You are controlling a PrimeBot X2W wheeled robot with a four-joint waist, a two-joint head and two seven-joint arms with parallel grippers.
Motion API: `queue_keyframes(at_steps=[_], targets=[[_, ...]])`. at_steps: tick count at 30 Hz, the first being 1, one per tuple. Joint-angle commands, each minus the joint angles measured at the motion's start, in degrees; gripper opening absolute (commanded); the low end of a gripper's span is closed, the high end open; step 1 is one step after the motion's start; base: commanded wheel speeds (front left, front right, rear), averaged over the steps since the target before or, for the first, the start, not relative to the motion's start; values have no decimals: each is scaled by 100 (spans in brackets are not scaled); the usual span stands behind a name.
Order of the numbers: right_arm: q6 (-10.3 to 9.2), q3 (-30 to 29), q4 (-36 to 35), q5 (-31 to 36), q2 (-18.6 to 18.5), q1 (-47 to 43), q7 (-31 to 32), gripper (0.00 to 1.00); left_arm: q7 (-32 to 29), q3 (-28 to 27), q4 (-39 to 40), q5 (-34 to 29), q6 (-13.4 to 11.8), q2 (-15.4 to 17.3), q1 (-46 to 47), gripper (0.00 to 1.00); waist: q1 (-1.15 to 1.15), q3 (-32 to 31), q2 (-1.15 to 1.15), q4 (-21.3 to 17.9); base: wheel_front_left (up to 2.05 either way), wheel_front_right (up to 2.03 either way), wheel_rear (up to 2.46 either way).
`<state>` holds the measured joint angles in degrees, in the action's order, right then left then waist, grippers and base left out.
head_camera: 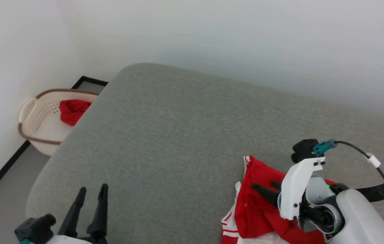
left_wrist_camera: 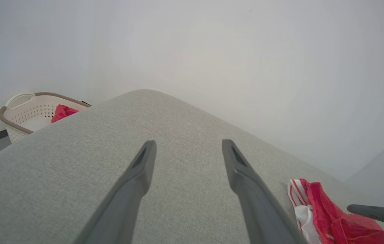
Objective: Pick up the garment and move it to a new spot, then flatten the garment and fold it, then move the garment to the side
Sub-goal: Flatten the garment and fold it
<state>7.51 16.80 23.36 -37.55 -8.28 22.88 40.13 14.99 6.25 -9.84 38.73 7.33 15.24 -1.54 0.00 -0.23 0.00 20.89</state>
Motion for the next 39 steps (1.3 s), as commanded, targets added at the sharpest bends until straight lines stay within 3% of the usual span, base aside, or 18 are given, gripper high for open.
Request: queue_keyframes(at_steps=[1,10,20,29,39], targets=[[-4,24,-82,-48,-76,46,-92,100,22,-21,14,-46,24,32,-32,100,0,-40,0,-136,0,0,0],[-4,103,-966,-256,-770,-302,-1057,100,22,-228,144,-203,24,56,-160,100,0,-120,0,-735,0,0,0],[-4,59,-1458,286,-1611,-952,-3591,100,21,-424,287,-433,24,23,-263,100,0,-110,0,-1442,0,0,0],[-4,-188,-1120,715,-1781,-1564,-4994,100,22,-576,353,-553,24,45,-356,100,0,-169,0,-1802,0,0,0],[-4,-795,-1125,981,-1647,-2233,-5479,100,21,-792,423,-567,24,37,-508,100,0,-318,0,-1873,0,0,0]])
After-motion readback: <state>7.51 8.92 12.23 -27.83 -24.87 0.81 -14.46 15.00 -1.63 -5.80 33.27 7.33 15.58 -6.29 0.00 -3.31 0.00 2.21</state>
